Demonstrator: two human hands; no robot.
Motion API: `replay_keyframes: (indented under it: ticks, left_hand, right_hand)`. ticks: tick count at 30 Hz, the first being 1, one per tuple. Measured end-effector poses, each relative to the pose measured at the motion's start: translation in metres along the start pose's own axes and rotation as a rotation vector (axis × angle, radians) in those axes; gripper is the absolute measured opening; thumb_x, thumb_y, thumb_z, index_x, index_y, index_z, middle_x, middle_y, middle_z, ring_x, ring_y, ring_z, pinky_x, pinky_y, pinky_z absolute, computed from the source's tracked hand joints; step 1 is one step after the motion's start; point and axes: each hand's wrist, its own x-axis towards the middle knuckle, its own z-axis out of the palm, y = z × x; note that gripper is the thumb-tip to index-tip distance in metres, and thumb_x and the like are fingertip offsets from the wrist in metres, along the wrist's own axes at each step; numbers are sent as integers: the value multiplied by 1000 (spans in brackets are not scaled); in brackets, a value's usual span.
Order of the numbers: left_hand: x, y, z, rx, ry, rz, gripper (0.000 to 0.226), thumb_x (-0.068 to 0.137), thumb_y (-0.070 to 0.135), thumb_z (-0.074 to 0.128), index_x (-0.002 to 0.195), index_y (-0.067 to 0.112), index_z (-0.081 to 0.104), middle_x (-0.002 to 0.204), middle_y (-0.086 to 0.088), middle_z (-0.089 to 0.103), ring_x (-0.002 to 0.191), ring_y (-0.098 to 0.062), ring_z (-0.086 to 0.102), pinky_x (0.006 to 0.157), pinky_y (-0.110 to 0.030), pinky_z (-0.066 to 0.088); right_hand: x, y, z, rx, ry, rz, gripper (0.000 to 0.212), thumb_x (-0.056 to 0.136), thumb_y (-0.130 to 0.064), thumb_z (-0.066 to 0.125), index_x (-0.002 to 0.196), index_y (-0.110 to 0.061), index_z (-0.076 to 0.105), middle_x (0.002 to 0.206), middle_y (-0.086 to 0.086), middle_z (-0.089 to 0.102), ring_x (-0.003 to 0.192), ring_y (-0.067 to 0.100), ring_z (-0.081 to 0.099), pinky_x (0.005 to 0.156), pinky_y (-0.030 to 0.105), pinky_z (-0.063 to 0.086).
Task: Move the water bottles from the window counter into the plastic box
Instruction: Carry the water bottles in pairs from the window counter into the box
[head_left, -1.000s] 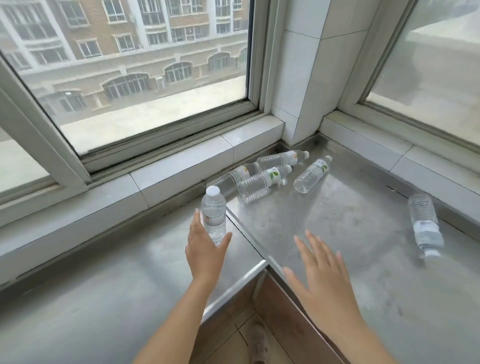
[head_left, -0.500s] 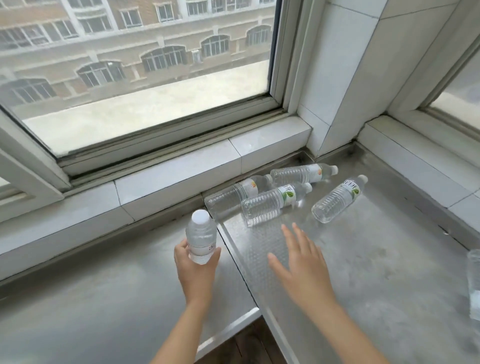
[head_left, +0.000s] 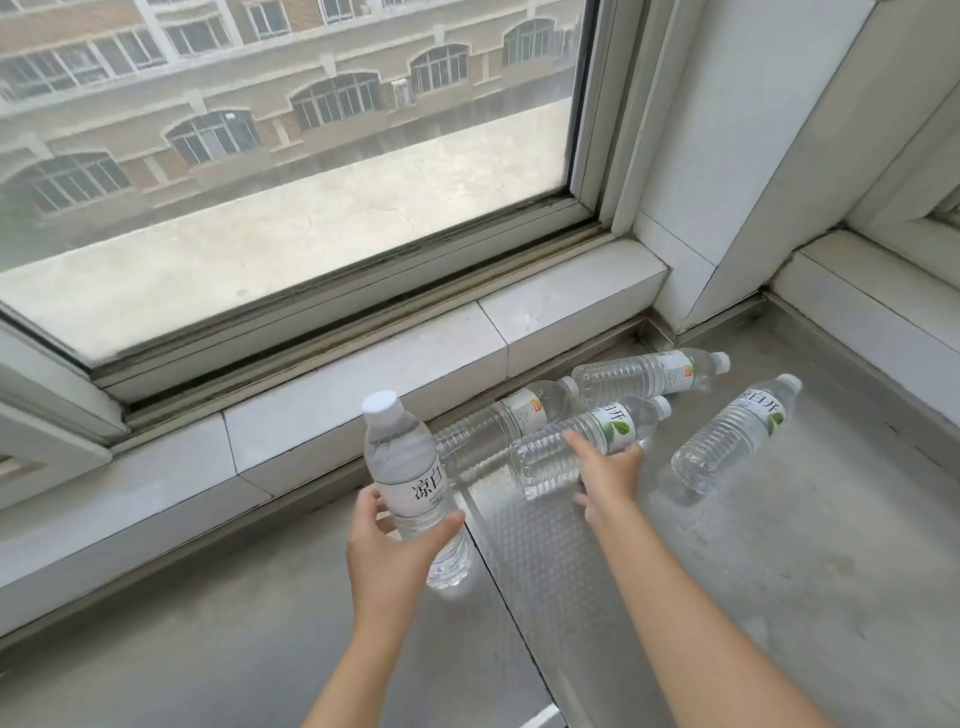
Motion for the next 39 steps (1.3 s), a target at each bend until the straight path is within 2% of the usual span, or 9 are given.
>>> replay_keyframes:
  ticks: [6,10,14,19,22,26,31,36,39]
  left_hand:
    - [17,10,-2,38,-89,4,56,56,17,95,98,28,60,101,8,69,98,-11,62,78,-30,51]
    - [26,10,-3,68,-107,3,58,53,18,95,96,33,60,98,11,70,97,-9,63,78,-29,51]
    - [35,8,-5,70,-138,-13,57,53,18,96,96,33,60,99,10,71,97,-9,64,78,-30,52]
    - [37,9,-8,35,-164,-9,55,55,17,95,94,31,60,99,10,71,96,-10,65,78,-29,52]
    - [35,11,-14,18,-162,-3,54,56,18,95,95,32,61,100,12,72,94,-5,65,77,-27,51]
    - [24,14,-29,-16,-142,3,59,54,20,96,101,34,64,104,13,72,95,-6,67,80,-31,55]
    - [-8,17,-59,-37,-99,19,69,51,27,97,112,33,64,112,9,71,99,-12,68,84,-38,58]
    - [-62,20,-90,-72,3,63,79,52,19,97,114,46,55,111,12,64,95,-18,70,80,-38,59]
    - [-99,20,-109,-87,60,63,87,52,19,98,123,43,52,113,12,62,96,-20,70,82,-42,59]
  right_hand:
    - [14,-26,38,-90,302,133,114,60,-38,88,144,-11,17,143,17,30,123,38,44,99,48,41]
    - [21,-22,42,-177,326,139,113,64,-39,85,145,-10,12,145,15,26,116,40,49,92,50,45]
    - [23,-17,33,-127,302,105,103,64,-26,84,143,-8,21,142,16,31,112,40,52,92,49,47]
    - [6,-6,14,82,226,-18,86,61,-8,84,134,-8,38,114,8,58,88,23,60,76,32,47]
    - [-16,-1,1,95,149,-106,74,63,0,81,126,-10,45,103,8,65,79,15,63,67,25,47]
    - [-48,7,-12,56,28,-206,86,59,-1,84,133,-18,42,115,8,63,95,20,66,83,36,54]
    - [-106,4,-33,26,-160,-333,97,59,4,84,138,-28,38,117,4,62,94,19,67,75,35,54]
    - [-167,7,-57,-54,-356,-463,102,58,6,84,136,-40,38,115,-1,63,91,17,68,74,34,54]
    - [-201,12,-70,-111,-475,-513,100,58,3,85,131,-47,38,114,-3,63,92,16,68,79,40,56]
